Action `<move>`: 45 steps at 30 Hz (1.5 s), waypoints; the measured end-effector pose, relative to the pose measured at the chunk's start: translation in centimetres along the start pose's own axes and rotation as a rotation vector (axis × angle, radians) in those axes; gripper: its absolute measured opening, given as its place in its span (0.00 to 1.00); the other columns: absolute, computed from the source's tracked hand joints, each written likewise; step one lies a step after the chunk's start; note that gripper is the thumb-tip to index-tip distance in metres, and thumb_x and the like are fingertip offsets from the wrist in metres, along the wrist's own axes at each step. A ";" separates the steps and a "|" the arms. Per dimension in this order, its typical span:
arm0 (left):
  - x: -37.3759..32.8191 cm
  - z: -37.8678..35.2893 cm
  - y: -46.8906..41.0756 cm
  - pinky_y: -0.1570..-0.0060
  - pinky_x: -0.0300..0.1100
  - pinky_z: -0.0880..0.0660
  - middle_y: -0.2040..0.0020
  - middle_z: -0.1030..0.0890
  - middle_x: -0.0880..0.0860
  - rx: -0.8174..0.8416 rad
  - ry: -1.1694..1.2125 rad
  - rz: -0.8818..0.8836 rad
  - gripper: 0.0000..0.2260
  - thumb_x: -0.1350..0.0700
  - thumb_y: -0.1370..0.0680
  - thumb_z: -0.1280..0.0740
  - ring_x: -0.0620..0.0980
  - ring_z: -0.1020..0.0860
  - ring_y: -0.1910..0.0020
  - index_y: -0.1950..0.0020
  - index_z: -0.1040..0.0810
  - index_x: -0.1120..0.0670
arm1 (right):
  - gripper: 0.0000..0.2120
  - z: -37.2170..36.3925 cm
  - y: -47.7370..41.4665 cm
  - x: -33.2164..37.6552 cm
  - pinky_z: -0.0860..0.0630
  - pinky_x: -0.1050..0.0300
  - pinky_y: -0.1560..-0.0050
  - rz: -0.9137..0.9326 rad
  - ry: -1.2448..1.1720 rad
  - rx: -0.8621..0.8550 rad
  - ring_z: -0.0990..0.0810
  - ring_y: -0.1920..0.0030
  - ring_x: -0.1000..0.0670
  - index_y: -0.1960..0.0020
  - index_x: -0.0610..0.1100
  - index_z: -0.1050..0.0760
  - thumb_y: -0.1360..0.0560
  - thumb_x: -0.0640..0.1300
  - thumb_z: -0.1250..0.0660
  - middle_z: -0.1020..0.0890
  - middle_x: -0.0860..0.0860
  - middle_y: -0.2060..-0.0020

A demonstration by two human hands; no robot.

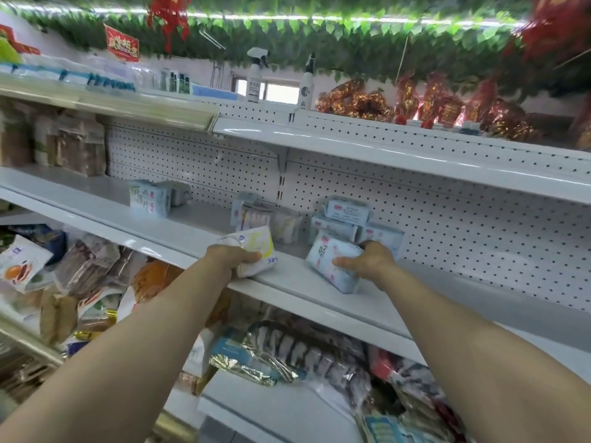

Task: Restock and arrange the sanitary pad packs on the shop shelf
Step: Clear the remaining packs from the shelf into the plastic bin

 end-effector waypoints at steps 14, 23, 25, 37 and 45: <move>8.6 -8.1 20.6 0.61 0.45 0.25 0.70 0.21 0.54 0.018 0.225 -0.027 0.14 0.51 0.27 0.22 0.52 0.24 0.67 0.56 0.25 0.57 | 0.22 6.6 17.7 -12.1 0.16 0.53 0.48 -0.087 -0.522 0.109 0.13 0.55 0.47 0.50 0.41 0.20 0.32 0.58 0.21 0.13 0.46 0.53; 21.0 -10.5 27.0 0.61 0.45 0.22 0.52 0.18 0.54 0.044 0.192 0.178 0.22 0.43 0.30 0.23 0.51 0.21 0.58 0.45 0.22 0.56 | 0.27 4.3 27.9 -25.1 0.17 0.57 0.59 -0.271 -0.685 0.154 0.13 0.53 0.46 0.41 0.36 0.20 0.31 0.53 0.21 0.13 0.43 0.51; 24.4 -10.7 27.3 0.59 0.46 0.20 0.49 0.17 0.56 0.042 0.158 0.239 0.29 0.39 0.37 0.19 0.54 0.19 0.57 0.46 0.21 0.57 | 0.24 3.5 29.5 -27.9 0.17 0.57 0.61 -0.318 -0.697 0.149 0.13 0.56 0.47 0.42 0.36 0.19 0.29 0.51 0.22 0.13 0.43 0.53; 41.8 -13.6 28.1 0.56 0.47 0.18 0.48 0.15 0.54 0.092 0.021 0.573 0.45 0.37 0.49 0.16 0.53 0.16 0.53 0.38 0.21 0.57 | 0.24 -2.7 37.6 -44.5 0.17 0.58 0.56 -0.674 -0.672 0.160 0.14 0.50 0.47 0.42 0.36 0.19 0.28 0.53 0.23 0.13 0.44 0.51; 54.7 -13.9 29.0 0.57 0.46 0.20 0.57 0.19 0.55 0.106 -0.192 0.764 0.29 0.40 0.32 0.22 0.51 0.21 0.62 0.41 0.21 0.58 | 0.23 -9.4 44.4 -55.7 0.18 0.59 0.56 -0.916 -0.671 0.185 0.14 0.49 0.50 0.42 0.45 0.19 0.30 0.58 0.23 0.13 0.48 0.49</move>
Point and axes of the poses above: each hand's wrist, its own y-axis away from the middle knuckle, its own z-axis out of the back of the hand, x = y × z, the point moved 8 cm from there along -y, towards the middle knuckle
